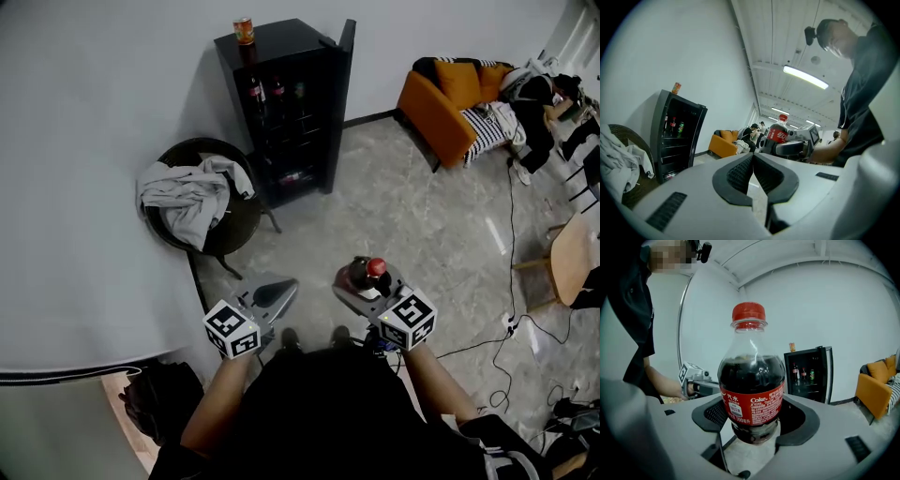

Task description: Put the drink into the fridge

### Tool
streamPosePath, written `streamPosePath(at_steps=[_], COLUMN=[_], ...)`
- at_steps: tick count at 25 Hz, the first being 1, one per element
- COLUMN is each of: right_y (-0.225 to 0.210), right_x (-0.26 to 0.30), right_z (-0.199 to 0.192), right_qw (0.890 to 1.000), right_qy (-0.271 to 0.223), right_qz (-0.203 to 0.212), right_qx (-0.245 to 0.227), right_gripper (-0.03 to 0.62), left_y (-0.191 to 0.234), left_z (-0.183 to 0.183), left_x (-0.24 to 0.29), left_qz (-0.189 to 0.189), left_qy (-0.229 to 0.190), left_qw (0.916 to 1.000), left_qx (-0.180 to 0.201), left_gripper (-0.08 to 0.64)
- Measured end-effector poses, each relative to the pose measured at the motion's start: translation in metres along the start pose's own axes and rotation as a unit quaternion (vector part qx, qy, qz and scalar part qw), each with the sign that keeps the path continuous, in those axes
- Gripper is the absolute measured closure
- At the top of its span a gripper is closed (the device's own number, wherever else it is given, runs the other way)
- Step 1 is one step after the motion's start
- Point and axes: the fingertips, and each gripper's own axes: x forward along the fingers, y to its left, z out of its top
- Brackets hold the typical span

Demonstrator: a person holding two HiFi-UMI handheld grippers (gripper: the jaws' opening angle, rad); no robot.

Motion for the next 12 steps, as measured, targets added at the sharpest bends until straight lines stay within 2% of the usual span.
streamPosePath(at_steps=[3, 8, 12], right_y=[-0.001, -0.005, -0.020], right_x=[0.004, 0.004, -0.004], right_z=[-0.004, -0.002, 0.001], right_qw=[1.000, 1.000, 1.000], right_qy=[0.001, -0.005, -0.015], right_qz=[0.002, 0.016, 0.012], right_qx=[0.007, 0.011, 0.024], right_gripper=[0.281, 0.281, 0.281], left_y=[-0.002, -0.002, -0.006], left_z=[0.008, 0.007, 0.005], left_x=[0.000, 0.005, 0.009], left_qz=[0.000, 0.006, 0.012], left_qy=[-0.010, 0.002, 0.013], left_qw=[0.9999, 0.9999, 0.9997], left_qx=[0.003, 0.011, 0.014], left_gripper=[0.549, 0.549, 0.549])
